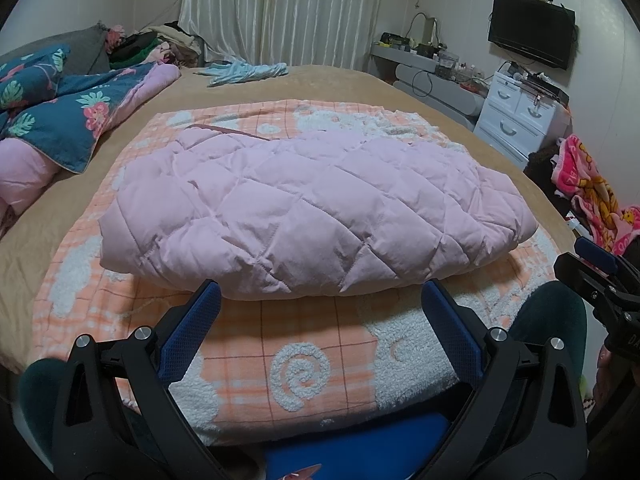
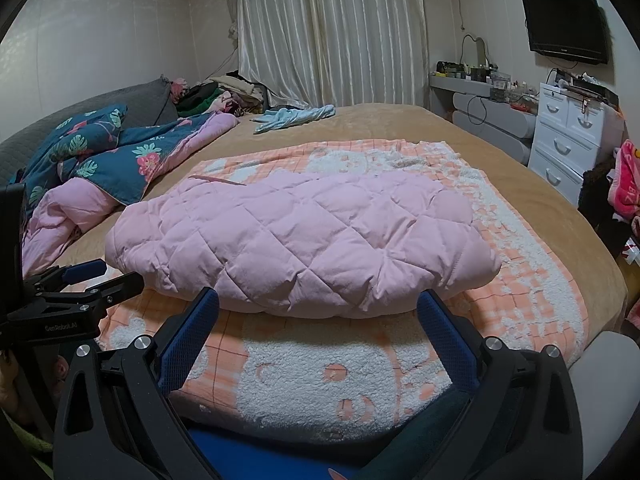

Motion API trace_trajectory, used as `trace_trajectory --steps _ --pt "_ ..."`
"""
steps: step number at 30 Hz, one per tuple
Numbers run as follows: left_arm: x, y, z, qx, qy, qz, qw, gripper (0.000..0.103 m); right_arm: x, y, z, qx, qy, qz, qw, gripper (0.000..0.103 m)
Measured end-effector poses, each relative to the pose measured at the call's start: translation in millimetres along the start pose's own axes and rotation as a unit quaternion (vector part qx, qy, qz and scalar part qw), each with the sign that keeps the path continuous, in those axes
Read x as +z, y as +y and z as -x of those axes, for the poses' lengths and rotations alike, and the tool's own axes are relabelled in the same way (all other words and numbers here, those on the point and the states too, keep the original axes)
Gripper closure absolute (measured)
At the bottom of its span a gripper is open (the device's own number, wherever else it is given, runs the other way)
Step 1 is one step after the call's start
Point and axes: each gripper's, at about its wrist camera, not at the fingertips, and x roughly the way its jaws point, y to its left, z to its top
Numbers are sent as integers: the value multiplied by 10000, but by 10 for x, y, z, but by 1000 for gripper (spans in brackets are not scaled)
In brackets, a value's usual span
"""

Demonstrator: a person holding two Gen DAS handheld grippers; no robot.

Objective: Fold large clothes

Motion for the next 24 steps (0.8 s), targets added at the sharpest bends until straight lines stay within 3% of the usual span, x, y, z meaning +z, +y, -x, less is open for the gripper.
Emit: trace_trajectory --steps 24 --pt "23 34 23 13 -29 0 10000 9 4 19 34 8 -8 0 10000 4"
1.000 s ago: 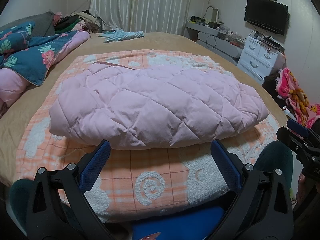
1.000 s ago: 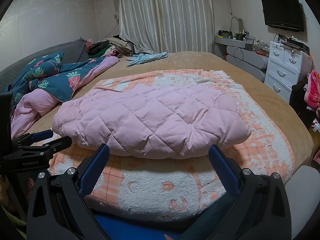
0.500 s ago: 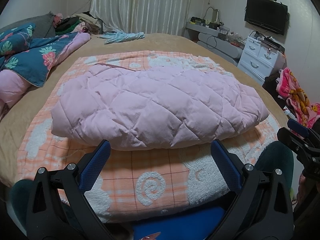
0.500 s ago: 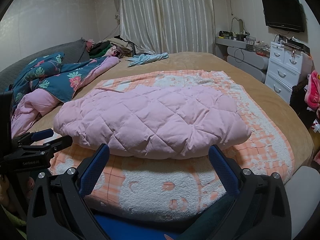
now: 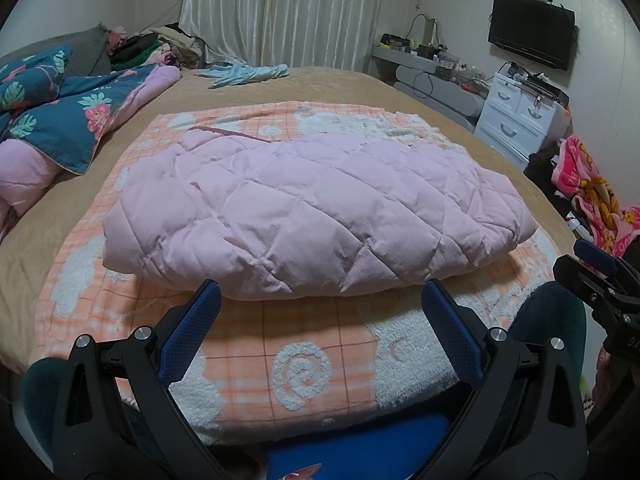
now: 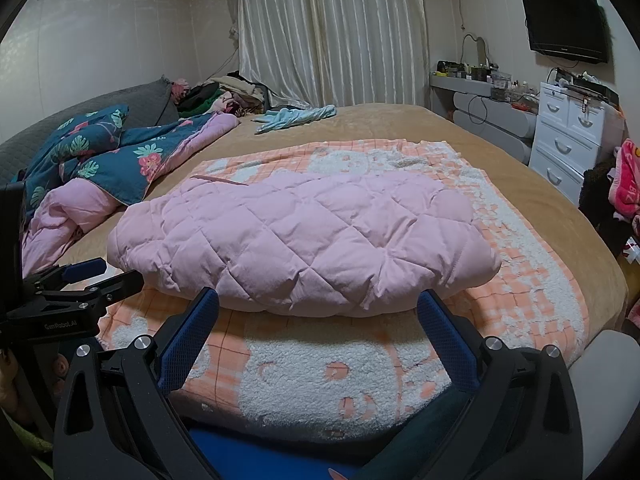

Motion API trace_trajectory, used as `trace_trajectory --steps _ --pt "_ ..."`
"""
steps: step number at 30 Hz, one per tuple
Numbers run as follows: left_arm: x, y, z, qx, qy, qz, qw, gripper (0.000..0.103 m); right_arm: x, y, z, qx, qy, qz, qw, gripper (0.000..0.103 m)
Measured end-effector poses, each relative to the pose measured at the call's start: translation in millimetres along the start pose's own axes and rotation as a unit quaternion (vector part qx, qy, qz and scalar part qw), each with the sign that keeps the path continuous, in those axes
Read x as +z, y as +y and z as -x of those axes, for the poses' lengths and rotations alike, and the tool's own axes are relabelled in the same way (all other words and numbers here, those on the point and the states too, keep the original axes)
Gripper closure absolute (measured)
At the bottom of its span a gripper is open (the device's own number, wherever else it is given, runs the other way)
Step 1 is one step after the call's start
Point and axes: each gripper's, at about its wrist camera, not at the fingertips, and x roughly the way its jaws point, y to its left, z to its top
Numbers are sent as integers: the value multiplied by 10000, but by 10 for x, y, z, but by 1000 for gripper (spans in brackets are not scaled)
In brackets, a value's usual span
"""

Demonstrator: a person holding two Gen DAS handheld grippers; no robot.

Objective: Fold large clothes

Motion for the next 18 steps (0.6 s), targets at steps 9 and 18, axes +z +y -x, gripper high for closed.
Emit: trace_trajectory --steps 9,18 --pt "-21 8 1 -10 39 54 10000 9 -18 9 14 -56 -49 -32 10000 4" --pt "-7 67 -31 -1 75 198 9998 9 -7 -84 75 -173 -96 -211 9996 4"
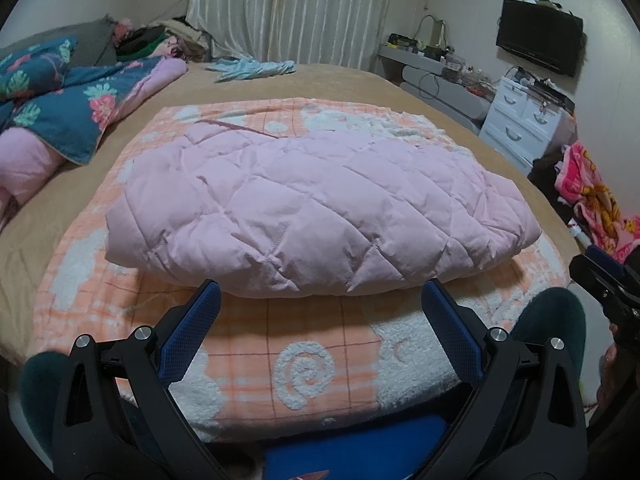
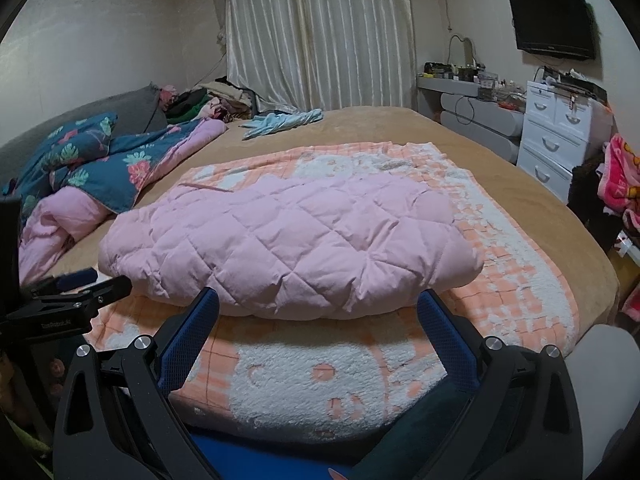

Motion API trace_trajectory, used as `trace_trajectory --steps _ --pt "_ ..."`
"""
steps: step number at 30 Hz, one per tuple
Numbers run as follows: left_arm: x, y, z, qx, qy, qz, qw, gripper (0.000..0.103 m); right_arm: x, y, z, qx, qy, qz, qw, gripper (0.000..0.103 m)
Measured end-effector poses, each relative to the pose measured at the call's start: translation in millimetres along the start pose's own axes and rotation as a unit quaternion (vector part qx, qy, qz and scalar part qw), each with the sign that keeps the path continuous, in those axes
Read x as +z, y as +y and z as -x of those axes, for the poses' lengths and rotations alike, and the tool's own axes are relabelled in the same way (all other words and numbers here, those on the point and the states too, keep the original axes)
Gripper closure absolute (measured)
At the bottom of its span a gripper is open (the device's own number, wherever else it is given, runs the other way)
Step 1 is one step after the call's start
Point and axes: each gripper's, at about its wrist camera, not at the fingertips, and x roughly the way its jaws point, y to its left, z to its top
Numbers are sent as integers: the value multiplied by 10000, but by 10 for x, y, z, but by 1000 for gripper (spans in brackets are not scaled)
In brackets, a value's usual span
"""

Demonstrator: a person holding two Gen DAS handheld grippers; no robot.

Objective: Fold large clothes

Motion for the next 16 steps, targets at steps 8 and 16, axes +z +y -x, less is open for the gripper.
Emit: trace_trajectory --steps 8,16 --pt "135 412 -201 211 198 496 9984 9 36 -855 115 -749 -251 -941 9924 4" --pt "800 2076 -272 1681 -197 1578 9729 9 -386 -3126 -72 -3761 267 -2132 9013 4"
